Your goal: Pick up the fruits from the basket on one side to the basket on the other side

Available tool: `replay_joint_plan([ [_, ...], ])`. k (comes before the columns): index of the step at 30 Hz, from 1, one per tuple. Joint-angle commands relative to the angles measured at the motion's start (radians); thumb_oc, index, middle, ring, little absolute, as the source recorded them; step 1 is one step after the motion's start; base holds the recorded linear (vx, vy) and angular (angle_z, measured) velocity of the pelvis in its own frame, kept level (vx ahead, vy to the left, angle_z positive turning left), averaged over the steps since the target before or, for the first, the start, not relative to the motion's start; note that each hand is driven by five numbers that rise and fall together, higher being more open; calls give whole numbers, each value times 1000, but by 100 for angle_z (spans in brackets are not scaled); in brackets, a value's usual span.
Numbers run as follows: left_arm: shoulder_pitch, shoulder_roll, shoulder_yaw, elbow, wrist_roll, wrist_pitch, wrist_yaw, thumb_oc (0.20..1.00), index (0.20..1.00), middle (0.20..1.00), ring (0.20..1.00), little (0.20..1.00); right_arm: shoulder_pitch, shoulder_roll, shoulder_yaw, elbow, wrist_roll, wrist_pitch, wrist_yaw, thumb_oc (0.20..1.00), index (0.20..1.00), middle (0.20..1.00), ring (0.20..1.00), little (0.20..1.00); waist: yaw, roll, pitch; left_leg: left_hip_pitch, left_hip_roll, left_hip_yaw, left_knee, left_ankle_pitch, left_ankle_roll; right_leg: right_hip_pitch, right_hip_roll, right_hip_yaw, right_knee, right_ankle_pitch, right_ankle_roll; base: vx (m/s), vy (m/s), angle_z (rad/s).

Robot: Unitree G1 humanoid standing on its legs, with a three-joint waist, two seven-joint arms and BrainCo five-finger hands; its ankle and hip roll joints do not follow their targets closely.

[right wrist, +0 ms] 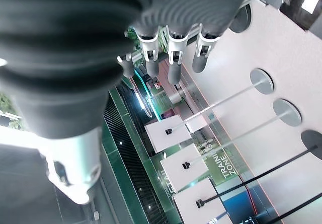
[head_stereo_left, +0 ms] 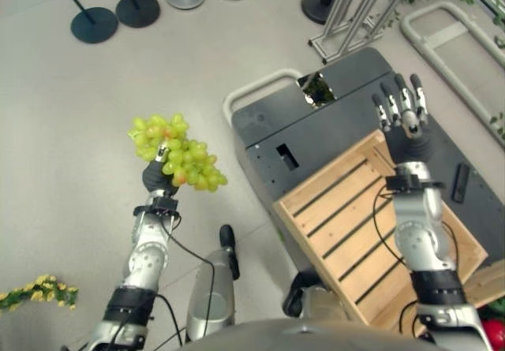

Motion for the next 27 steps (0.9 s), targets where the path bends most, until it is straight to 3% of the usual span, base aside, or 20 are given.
replay_joint_plan([
  [1, -14, 27, 44, -94, 70, -70, -14, 200, 200, 200, 200, 200, 19, 4, -24, -33, -47, -49, 9, 1000, 1000, 1000, 1000, 1000, -15, 6, -33, 13, -69, -69, -27, -37, 25, -51, 39, 102, 193, 142, 38, 83, 86, 50],
  [2, -14, 25, 44, -96, 80, -73, -12, 200, 200, 200, 200, 200, 21, 3, -25, -30, -57, -49, 8, 1000, 1000, 1000, 1000, 1000, -20, 14, -32, 29, -78, -84, -43, -35, 34, -80, 50, 138, 238, 151, 34, 88, 44, 71],
  [3, -28, 22, 40, -99, 91, -82, -7, 200, 200, 200, 200, 200, 32, -9, -33, -24, -85, -48, 10, 1000, 1000, 1000, 1000, 1000, -51, 40, -37, 71, -95, -150, -113, -15, 40, -159, 151, 247, 274, 118, 16, 139, 58, 75],
  [5, -44, 14, 38, -91, 116, -91, -2, 200, 200, 200, 200, 200, 39, -16, -37, -17, -106, -48, 9, 1000, 1000, 1000, 1000, 1000, -65, 53, -41, 106, -109, -191, -150, -4, 36, -217, 171, 269, 250, 93, 4, 137, -3, 40],
  [7, -47, 11, 37, -90, 131, -96, -2, 200, 200, 200, 200, 200, 41, -15, -41, -8, -102, -52, 9, 1000, 1000, 1000, 1000, 1000, -70, 59, -37, 124, -111, -215, -162, -3, 31, -239, 161, 285, 222, 65, -3, 144, -116, 53],
  [9, -81, -1, 21, -61, 132, -110, 5, 200, 200, 200, 200, 200, 51, -29, -52, 9, -125, -64, -1, 1000, 1000, 1000, 1000, 1000, -121, 73, -42, 156, -142, -325, -168, 5, 11, -309, 273, 511, 124, 31, -11, 211, -187, 62],
  [10, -82, -1, 21, -60, 132, -110, 5, 200, 200, 200, 200, 200, 51, -29, -52, 9, -125, -64, -1, 1000, 1000, 1000, 1000, 1000, -120, 75, -43, 154, -140, -325, -170, 9, 10, -309, 274, 510, 118, 37, -11, 176, -126, 148],
  [11, -92, -1, 12, -45, 136, -110, -1, 200, 200, 200, 200, 200, 70, -39, -63, 2, -141, -65, -6, 1000, 1000, 1000, 1000, 1000, -140, 73, -47, 167, -158, -372, -160, -3, 1, -299, 298, 601, 73, 34, -7, 208, -298, 180],
  [12, -98, -4, -8, -32, 174, -114, -19, 200, 200, 200, 200, 200, 89, -48, -83, 18, -142, -76, -12, 1000, 1000, 1000, 1000, 1000, -144, 62, -50, 176, -172, -443, -141, -12, -20, -298, 284, 624, -25, 88, -2, 217, -298, 160],
  [15, -96, -7, -3, -37, 191, -114, -21, 200, 200, 200, 200, 200, 110, -41, -95, 18, -134, -70, -4, 1000, 1000, 1000, 1000, 1000, -146, 44, -58, 177, -181, -476, -125, -16, -29, -253, 255, 563, -47, 79, -10, 104, -231, 144],
  [18, -94, -22, 2, -35, 187, -117, -12, 200, 200, 200, 200, 200, 108, -39, -104, 29, -135, -76, -7, 1000, 1000, 1000, 1000, 1000, -134, 43, -65, 180, -169, -503, -131, -11, -45, -228, 257, 527, -50, 72, -18, 57, -261, 155],
  [19, -95, -30, -4, -38, 180, -114, -8, 200, 200, 200, 200, 200, 102, -44, -104, 39, -132, -80, -14, 1000, 1000, 1000, 1000, 1000, -132, 43, -72, 179, -154, -525, -125, -10, -65, -196, 256, 483, -75, 61, -25, 43, -186, 77],
  [24, -91, -32, -20, -47, 186, -109, 1, 200, 200, 200, 200, 200, 84, -58, -117, 41, -124, -95, -31, 1000, 1000, 1000, 1000, 1000, -132, 35, -73, 147, -122, -550, -104, 1, -96, -160, 262, 414, -105, 43, -50, 40, -250, 119],
  [25, -95, -35, -27, -42, 181, -106, 2, 200, 200, 200, 200, 200, 86, -62, -127, 41, -123, -101, -39, 1000, 1000, 1000, 1000, 1000, -138, 37, -67, 133, -104, -507, -95, 5, -99, -148, 259, 389, -105, 30, -54, -13, -145, 143],
  [26, -109, -36, -36, -37, 179, -105, 3, 200, 200, 200, 200, 200, 81, -71, -141, 37, -123, -109, -48, 1000, 1000, 1000, 1000, 1000, -155, 34, -62, 96, -75, -416, -77, 21, -102, -141, 245, 365, -123, 34, -51, -66, -92, 136],
  [27, -115, -33, -44, -30, 186, -92, -2, 200, 200, 200, 200, 200, 67, -77, -148, 37, -125, -118, -68, 1000, 1000, 1000, 1000, 1000, -171, 28, -56, 77, -1, -260, -42, 10, -98, -135, 224, 325, -138, 42, -50, -102, -57, 119],
])
